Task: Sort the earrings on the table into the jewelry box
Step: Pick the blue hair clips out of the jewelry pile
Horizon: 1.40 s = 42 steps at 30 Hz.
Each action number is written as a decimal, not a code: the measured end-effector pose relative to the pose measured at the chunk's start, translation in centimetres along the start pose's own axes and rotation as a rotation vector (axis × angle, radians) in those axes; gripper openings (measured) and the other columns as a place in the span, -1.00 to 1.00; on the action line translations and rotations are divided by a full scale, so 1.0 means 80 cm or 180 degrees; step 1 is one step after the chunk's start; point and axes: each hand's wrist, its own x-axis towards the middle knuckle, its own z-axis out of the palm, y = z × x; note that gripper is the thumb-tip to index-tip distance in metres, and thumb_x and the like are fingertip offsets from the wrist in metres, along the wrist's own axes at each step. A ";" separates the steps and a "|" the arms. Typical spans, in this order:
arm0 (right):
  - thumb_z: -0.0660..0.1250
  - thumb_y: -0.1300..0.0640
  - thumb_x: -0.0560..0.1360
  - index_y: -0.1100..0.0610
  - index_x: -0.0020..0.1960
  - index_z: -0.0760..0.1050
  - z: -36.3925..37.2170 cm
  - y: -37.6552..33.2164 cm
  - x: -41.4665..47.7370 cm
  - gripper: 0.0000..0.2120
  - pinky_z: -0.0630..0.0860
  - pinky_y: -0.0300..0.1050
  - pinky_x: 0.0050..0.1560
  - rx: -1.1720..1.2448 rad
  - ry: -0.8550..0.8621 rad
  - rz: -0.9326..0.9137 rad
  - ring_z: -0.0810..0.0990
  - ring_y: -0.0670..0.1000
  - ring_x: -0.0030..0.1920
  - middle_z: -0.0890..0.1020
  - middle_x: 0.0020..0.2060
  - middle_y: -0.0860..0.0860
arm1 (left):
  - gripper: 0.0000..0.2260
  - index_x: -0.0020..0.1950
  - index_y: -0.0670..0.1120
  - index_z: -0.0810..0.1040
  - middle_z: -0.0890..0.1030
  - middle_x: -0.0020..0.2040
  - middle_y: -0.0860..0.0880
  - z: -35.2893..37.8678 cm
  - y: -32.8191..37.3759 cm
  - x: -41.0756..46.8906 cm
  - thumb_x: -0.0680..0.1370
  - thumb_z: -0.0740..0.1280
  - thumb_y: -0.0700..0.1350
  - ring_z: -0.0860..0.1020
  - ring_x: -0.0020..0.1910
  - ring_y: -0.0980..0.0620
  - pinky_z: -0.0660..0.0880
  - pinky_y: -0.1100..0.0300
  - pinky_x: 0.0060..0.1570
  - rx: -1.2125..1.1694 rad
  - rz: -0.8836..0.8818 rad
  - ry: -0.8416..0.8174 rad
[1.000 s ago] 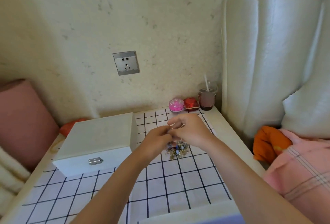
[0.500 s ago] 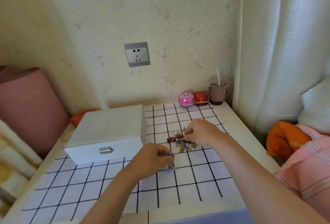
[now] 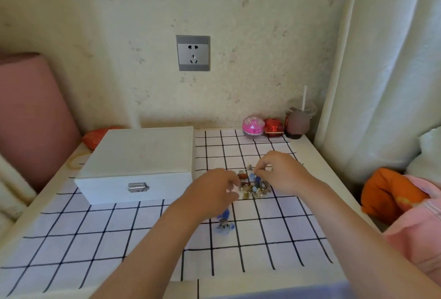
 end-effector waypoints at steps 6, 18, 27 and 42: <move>0.31 0.13 0.60 0.02 -0.05 0.61 -0.010 -0.008 -0.002 -0.88 0.50 -0.25 -0.33 0.1297 0.0152 0.0332 0.68 -0.09 -0.28 0.67 -0.17 -0.10 | -0.65 0.37 0.11 0.45 0.54 0.16 0.15 0.008 0.015 0.031 0.60 0.33 -0.08 0.52 0.07 0.17 0.45 0.29 0.04 -0.0956 0.0124 0.0655; 0.44 0.31 0.51 0.21 -0.01 0.62 -0.005 0.013 -0.014 -0.92 0.68 0.01 -0.18 0.2901 0.0274 0.0649 0.68 0.03 -0.28 0.68 -0.23 0.13 | -0.83 0.01 -0.01 0.64 0.69 -0.11 -0.02 0.021 0.019 0.054 0.45 0.52 -0.06 0.64 -0.13 0.06 0.54 0.18 -0.10 -0.1829 -0.0658 0.0419; 0.42 0.11 0.53 -0.07 0.08 0.68 0.005 0.016 -0.003 -0.84 0.35 -0.39 -0.17 0.0962 0.0281 0.0054 0.49 -0.45 -0.28 0.64 -0.06 -0.26 | -0.80 0.00 0.00 0.67 0.72 -0.14 -0.01 0.003 0.017 0.047 0.44 0.52 -0.23 0.67 -0.18 0.12 0.61 0.32 -0.18 -0.2400 -0.0601 0.0293; 0.45 0.27 0.50 0.07 0.01 0.62 -0.002 -0.056 -0.041 -0.86 0.48 -0.23 -0.42 0.2285 -0.0122 0.0030 0.60 -0.09 -0.34 0.69 -0.19 0.06 | -0.80 0.10 0.03 0.63 0.72 -0.18 0.02 -0.027 0.005 -0.031 0.49 0.48 -0.13 0.67 -0.16 0.15 0.50 0.33 -0.18 -0.1885 -0.0468 0.0249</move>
